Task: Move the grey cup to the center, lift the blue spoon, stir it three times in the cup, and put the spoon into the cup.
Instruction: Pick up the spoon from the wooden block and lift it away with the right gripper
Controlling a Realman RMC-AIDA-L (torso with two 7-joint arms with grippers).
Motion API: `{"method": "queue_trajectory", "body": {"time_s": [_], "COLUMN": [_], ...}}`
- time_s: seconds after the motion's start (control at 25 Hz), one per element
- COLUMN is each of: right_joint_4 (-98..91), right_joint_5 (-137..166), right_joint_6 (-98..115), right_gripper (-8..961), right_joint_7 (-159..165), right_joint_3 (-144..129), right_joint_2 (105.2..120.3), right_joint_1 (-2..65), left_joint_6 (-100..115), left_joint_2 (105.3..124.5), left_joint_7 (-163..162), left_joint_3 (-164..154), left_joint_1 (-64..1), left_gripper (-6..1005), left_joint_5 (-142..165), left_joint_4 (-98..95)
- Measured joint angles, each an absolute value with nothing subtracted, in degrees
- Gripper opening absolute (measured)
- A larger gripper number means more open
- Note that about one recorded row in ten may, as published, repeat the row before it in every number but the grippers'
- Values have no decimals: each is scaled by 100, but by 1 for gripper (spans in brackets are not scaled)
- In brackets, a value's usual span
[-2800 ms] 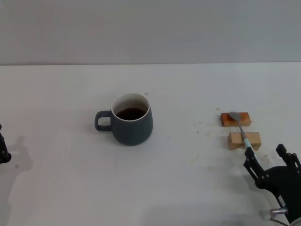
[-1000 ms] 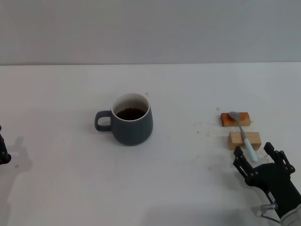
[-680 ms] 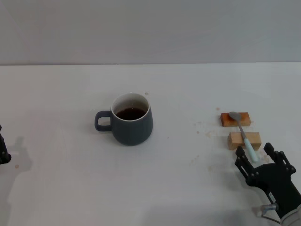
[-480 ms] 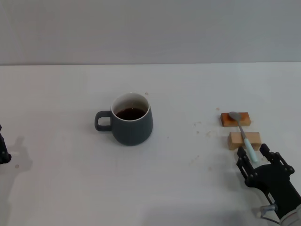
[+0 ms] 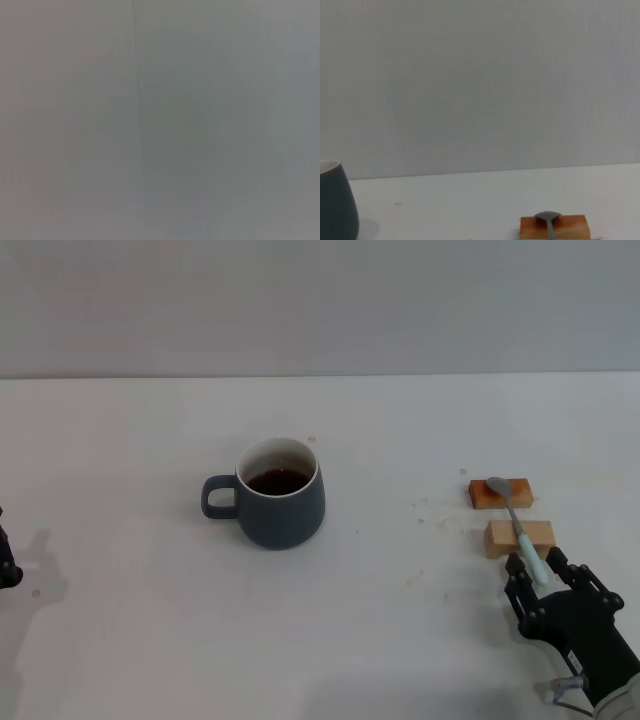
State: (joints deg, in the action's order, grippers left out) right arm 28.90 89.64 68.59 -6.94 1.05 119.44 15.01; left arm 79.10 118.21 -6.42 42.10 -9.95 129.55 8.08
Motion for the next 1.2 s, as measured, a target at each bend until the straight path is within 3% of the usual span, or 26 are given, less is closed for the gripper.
{"method": "queue_trajectory", "body": {"time_s": [0.28, 1.04, 1.2], "right_joint_4": [2896, 2937, 2937], "right_joint_5": [8956, 8840, 8831], "right_joint_6": [6856, 6896, 6909], "right_gripper": [408, 356, 206], "right_joint_7": [-694, -694, -694], "right_joint_3": [103, 202, 212], "right_joint_2": [11942, 11954, 11954], "right_joint_1": [1494, 1429, 1427], "left_joint_6": [7910, 7901, 7901], "left_joint_2": [11821, 11821, 11821], "left_joint_7": [-642, -642, -642], "left_joint_3": [4210, 4210, 4210], "left_joint_1": [-993, -998, -1000], "left_gripper": [-2, -2, -2], "left_joint_5": [12955, 12955, 12955], "left_joint_4": [808, 720, 700]}}
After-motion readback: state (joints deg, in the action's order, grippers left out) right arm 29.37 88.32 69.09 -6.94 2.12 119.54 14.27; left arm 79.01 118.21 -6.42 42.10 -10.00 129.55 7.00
